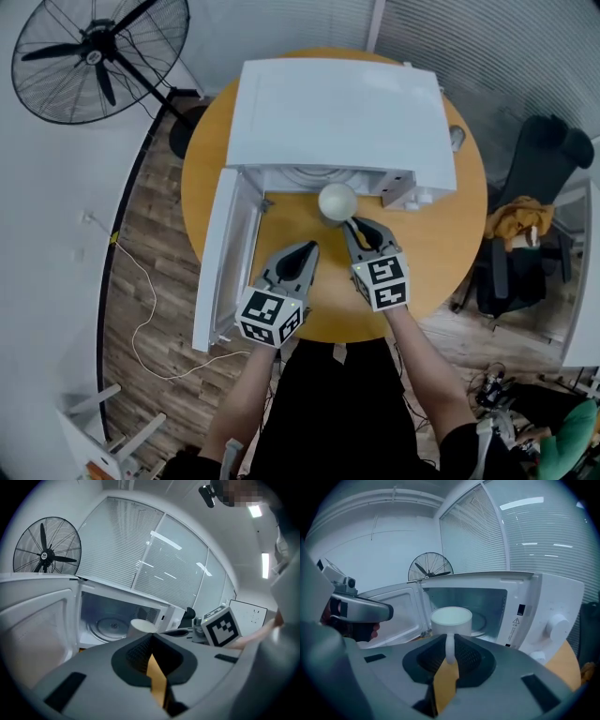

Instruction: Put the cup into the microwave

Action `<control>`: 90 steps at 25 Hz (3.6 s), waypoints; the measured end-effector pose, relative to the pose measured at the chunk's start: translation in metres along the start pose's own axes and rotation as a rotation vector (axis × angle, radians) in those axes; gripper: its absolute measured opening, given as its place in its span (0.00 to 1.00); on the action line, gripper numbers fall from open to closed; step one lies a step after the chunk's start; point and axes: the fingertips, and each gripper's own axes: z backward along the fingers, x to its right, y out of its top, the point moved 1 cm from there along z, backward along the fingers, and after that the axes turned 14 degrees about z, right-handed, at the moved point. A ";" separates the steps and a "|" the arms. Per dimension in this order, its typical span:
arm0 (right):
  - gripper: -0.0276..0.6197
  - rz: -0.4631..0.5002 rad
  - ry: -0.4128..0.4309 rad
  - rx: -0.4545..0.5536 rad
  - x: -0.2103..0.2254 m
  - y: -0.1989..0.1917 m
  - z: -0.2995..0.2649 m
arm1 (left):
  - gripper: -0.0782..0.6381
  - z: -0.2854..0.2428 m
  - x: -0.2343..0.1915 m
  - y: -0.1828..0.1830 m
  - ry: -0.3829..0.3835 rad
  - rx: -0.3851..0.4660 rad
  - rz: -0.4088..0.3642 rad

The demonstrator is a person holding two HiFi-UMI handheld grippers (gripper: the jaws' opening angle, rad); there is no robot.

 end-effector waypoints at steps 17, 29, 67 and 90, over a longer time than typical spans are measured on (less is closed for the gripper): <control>0.14 -0.013 -0.113 0.044 0.040 0.012 -0.058 | 0.10 -0.014 -0.019 -0.003 0.030 0.001 0.013; 0.13 -0.025 -0.184 0.109 0.049 0.013 -0.092 | 0.10 -0.010 -0.023 -0.004 0.045 0.007 0.014; 0.25 0.044 -0.222 0.162 0.067 0.036 -0.133 | 0.10 0.004 -0.023 -0.006 0.060 0.010 0.032; 0.25 0.032 -0.203 0.121 0.041 0.024 -0.072 | 0.10 0.005 -0.007 0.001 0.033 0.021 0.015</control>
